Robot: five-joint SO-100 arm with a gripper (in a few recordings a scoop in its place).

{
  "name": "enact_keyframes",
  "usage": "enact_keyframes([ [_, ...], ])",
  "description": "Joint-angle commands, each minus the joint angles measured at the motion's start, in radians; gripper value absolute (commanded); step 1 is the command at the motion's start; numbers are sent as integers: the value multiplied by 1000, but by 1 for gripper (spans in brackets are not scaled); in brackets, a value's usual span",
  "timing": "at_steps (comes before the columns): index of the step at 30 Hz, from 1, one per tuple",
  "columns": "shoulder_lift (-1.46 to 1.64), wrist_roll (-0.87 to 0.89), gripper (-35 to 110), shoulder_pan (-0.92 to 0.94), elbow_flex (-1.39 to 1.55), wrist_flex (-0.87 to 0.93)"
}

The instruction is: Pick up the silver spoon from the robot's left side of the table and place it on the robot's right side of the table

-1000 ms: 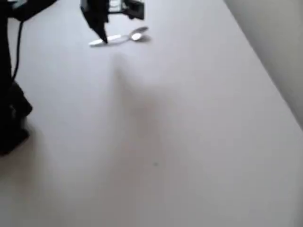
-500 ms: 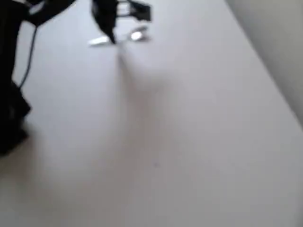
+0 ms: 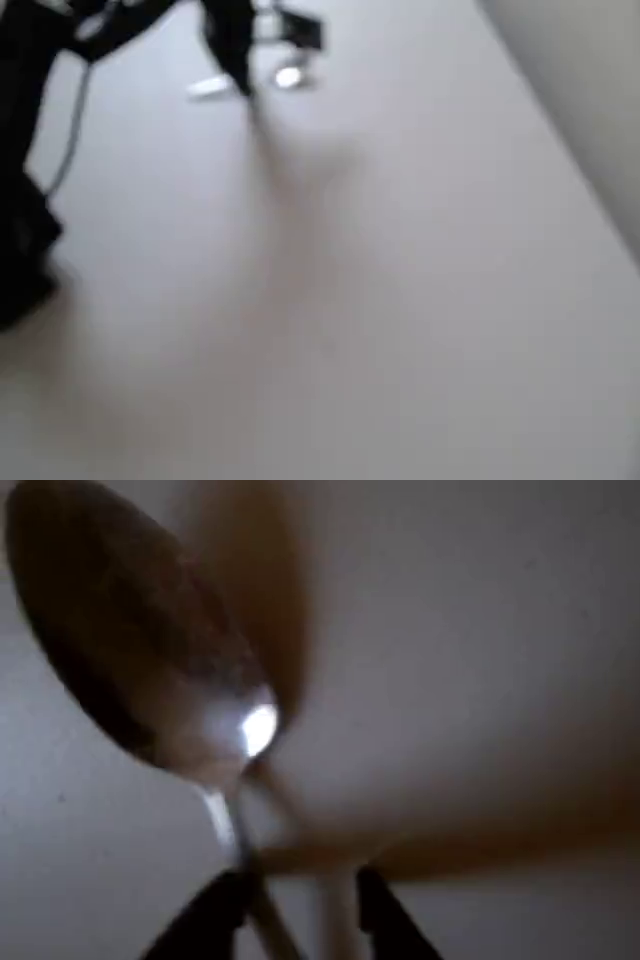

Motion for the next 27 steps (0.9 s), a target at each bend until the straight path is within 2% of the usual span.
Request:
enact_keyframes([
  [1,11,-12,5,8,-55,6],
  [4,11,-9,-2,9,-57,6],
  [18,25,-12,-2,17,-84,40],
  [27,25,-14,-2,25,-253,169],
])
